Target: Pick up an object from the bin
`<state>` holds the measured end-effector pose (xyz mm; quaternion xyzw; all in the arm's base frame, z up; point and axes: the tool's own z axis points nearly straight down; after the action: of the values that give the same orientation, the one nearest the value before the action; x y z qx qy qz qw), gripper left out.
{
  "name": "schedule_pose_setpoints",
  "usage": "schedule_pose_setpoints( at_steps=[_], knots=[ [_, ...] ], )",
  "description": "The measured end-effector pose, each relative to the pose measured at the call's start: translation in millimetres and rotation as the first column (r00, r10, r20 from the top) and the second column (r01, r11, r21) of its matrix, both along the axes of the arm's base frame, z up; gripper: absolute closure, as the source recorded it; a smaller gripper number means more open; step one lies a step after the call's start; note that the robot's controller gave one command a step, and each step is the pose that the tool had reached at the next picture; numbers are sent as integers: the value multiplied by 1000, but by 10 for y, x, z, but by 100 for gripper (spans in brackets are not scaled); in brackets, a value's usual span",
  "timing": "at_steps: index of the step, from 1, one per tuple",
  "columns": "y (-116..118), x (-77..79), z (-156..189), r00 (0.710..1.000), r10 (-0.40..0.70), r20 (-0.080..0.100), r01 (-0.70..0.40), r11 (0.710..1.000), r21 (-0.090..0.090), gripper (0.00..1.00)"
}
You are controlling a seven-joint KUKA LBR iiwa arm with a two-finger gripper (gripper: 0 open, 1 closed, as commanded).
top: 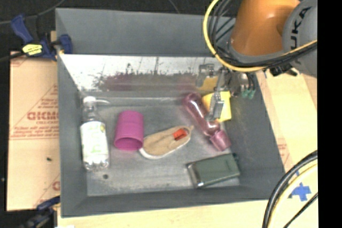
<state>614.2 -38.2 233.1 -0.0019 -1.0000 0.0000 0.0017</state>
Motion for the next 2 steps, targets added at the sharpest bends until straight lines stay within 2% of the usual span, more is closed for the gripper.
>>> schedule_pose_setpoints(
  at_steps=[1,2],
  knots=[
    [-2,14,50,1000,1,8,-1,1000,-1,0],
    [369,-172,-818,990,142,8,-142,990,-1,0]
  ],
)
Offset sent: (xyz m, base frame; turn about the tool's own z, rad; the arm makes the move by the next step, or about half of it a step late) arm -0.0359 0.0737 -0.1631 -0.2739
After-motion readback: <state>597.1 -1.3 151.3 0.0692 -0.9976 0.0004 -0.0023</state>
